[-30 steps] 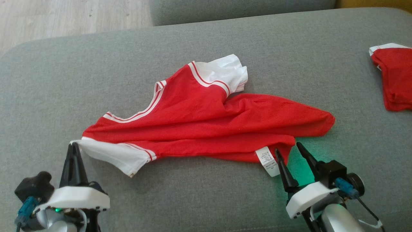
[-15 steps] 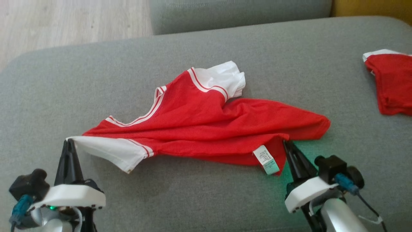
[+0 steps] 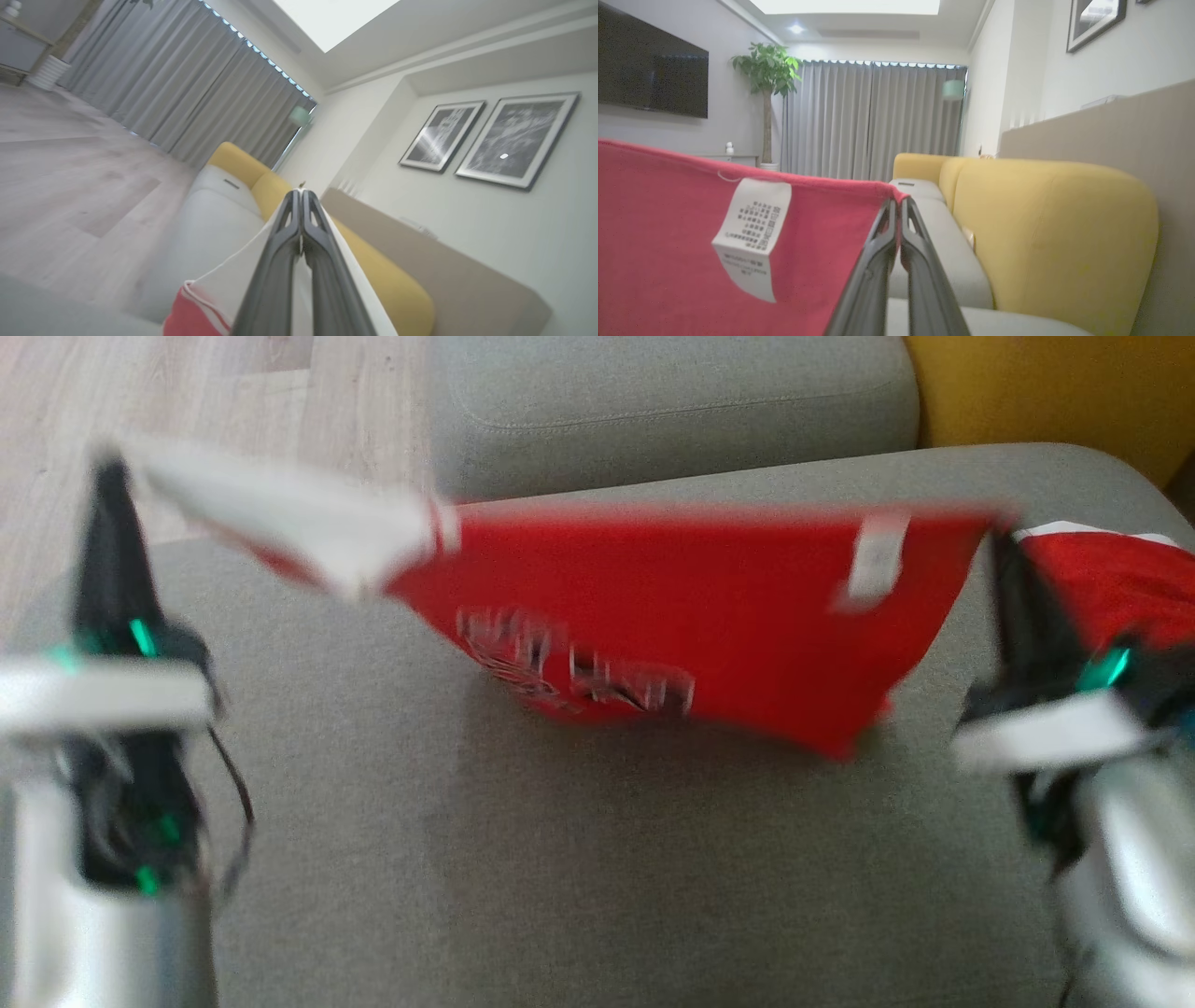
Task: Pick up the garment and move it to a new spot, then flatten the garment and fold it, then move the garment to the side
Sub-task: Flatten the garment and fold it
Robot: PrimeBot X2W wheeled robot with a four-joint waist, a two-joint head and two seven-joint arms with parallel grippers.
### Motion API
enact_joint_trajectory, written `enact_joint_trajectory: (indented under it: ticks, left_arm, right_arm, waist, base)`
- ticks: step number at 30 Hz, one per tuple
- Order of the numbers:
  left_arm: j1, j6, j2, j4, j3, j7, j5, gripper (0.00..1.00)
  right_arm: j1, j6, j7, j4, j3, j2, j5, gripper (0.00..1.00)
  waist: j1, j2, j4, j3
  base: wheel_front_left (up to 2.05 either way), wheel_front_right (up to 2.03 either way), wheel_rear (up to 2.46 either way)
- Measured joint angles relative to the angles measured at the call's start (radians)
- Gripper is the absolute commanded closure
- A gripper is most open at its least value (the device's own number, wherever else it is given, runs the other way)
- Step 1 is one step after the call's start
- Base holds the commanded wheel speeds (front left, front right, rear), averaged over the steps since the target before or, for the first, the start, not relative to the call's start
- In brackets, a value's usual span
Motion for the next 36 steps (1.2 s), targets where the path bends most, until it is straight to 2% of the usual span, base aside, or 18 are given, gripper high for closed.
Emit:
enact_joint_trajectory:
  ticks: [3, 7, 12, 16, 19, 23, 24, 31, 36]
  left_arm:
    - [-0.158, 0.012, 0.0, -0.036, 0.014, 0.064, -0.067, 1.0]
    - [-0.355, 0.015, 0.043, -0.044, -0.01, 0.143, -0.071, 1.0]
    - [-0.575, 0.049, 0.053, 0.119, -0.024, 0.21, -0.072, 1.0]
    - [-0.752, 0.049, 0.057, 0.292, -0.049, 0.212, -0.056, 1.0]
    - [-0.894, 0.017, 0.058, 0.422, -0.09, 0.166, 0.0, 1.0]
    - [-1.081, -0.039, 0.047, 0.599, -0.118, 0.033, 0.061, 1.0]
    - [-1.081, -0.039, 0.047, 0.599, -0.118, 0.033, 0.061, 1.0]
    - [-1.28, -0.116, 0.022, 0.814, -0.152, -0.13, 0.104, 1.0]
    - [-1.292, -0.147, 0.007, 0.867, -0.19, -0.175, 0.094, 1.0]
  right_arm:
    - [-0.131, 0.0, 0.0, -0.016, -0.024, -0.039, 0.003, 1.0]
    - [-0.303, 0.0, 0.012, -0.016, -0.039, -0.092, -0.009, 1.0]
    - [-0.503, 0.0, 0.061, 0.053, -0.003, -0.132, -0.017, 1.0]
    - [-0.672, 0.0, 0.091, 0.171, 0.054, -0.147, 0.012, 1.0]
    - [-0.815, 0.0, 0.102, 0.291, 0.093, -0.17, 0.031, 1.0]
    - [-0.988, 0.0, 0.076, 0.44, 0.124, -0.189, 0.027, 1.0]
    - [-0.988, 0.0, 0.076, 0.44, 0.124, -0.189, 0.027, 1.0]
    - [-1.178, 0.0, 0.015, 0.612, 0.132, -0.195, -0.02, 1.0]
    - [-1.204, 0.0, 0.001, 0.671, 0.135, -0.214, -0.042, 1.0]
  waist:
    - [0.0, 0.0, -0.006, 0.0]
    - [0.0, 0.0, -0.01, 0.013]
    - [0.0, 0.0, -0.009, 0.061]
    - [0.0, 0.0, -0.003, 0.135]
    - [0.0, 0.0, 0.003, 0.208]
    - [0.0001, 0.0, 0.013, 0.313]
    - [0.0001, 0.0, 0.013, 0.313]
    - [0.0003, -0.0001, 0.034, 0.454]
    - [0.0002, -0.0001, 0.066, 0.501]
  base:
    - [0.0, 0.0, 0.0]
    - [0.0, 0.0, 0.0]
    - [0.0, 0.0, 0.0]
    - [0.0, 0.0, 0.0]
    - [0.0, 0.0, 0.0]
    - [0.0, 0.0, 0.0]
    - [0.0, 0.0, 0.0]
    - [0.0, 0.0, 0.0]
    - [0.0, 0.0, 0.0]
